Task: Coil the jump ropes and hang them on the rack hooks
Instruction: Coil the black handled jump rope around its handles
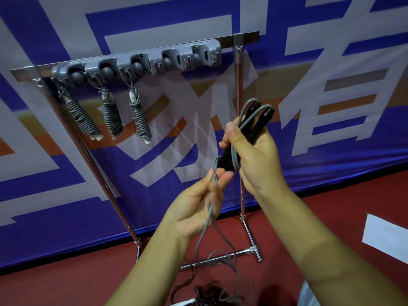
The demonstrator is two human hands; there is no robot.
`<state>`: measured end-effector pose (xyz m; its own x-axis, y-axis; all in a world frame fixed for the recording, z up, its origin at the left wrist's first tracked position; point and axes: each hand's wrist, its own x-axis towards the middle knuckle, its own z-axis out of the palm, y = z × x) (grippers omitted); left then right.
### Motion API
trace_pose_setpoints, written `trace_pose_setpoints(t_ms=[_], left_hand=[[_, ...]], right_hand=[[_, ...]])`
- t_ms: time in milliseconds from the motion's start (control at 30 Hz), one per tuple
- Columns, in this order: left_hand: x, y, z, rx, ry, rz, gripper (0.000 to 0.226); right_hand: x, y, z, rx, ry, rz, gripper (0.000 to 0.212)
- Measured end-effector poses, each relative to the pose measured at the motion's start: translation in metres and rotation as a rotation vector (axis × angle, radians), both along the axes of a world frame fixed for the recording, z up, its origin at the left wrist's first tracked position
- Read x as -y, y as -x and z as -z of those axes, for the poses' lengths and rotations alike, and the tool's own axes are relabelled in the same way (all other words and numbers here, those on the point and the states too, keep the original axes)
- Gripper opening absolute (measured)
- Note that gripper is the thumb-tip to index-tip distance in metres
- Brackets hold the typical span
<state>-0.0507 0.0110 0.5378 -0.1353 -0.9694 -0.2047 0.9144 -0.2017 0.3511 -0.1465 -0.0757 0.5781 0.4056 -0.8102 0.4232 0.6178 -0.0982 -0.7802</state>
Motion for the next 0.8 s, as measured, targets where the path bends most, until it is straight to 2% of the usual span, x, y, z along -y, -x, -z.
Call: trace_pose_setpoints(t_ms=[67, 100, 167, 200, 267, 333, 400, 467, 533, 667, 800], left_hand=[[0.0, 0.001, -0.002, 0.254, -0.01, -0.165, 0.024], [0.0, 0.002, -0.006, 0.42, -0.017, -0.22, 0.013], [-0.001, 0.005, -0.011, 0.775, -0.017, -0.264, 0.009], [-0.001, 0.005, -0.013, 0.881, -0.017, -0.259, 0.008], [0.0, 0.005, -0.014, 0.937, -0.035, -0.251, 0.014], [-0.001, 0.007, -0.014, 0.834, -0.052, -0.244, 0.017], [-0.003, 0.011, -0.014, 0.538, -0.075, -0.244, 0.019], [-0.005, 0.013, -0.012, 0.245, -0.115, -0.219, 0.011], [-0.006, 0.014, -0.01, 0.198, -0.14, -0.197, 0.003], [-0.002, 0.01, -0.009, 0.174, -0.157, -0.168, 0.036], [0.002, 0.013, 0.0, -0.018, -0.066, -0.068, 0.018]], right_hand=[[-0.001, 0.002, 0.001, -0.036, 0.066, 0.017, 0.016], [-0.001, 0.004, 0.002, -0.067, 0.113, 0.026, 0.015], [-0.001, 0.006, 0.002, -0.121, 0.185, 0.033, 0.011], [-0.001, 0.007, 0.003, -0.134, 0.199, 0.027, 0.009], [0.0, 0.007, 0.004, -0.142, 0.213, 0.012, 0.006], [0.0, 0.004, 0.005, -0.147, 0.236, 0.024, 0.007], [-0.001, 0.001, 0.006, -0.157, 0.253, 0.05, 0.007], [0.0, 0.0, 0.008, -0.158, 0.275, 0.071, 0.005], [0.001, -0.001, 0.009, -0.163, 0.289, 0.07, 0.005], [0.002, -0.001, 0.007, -0.095, 0.221, 0.054, 0.009], [0.0, -0.006, 0.004, -0.039, 0.194, 0.072, 0.014]])
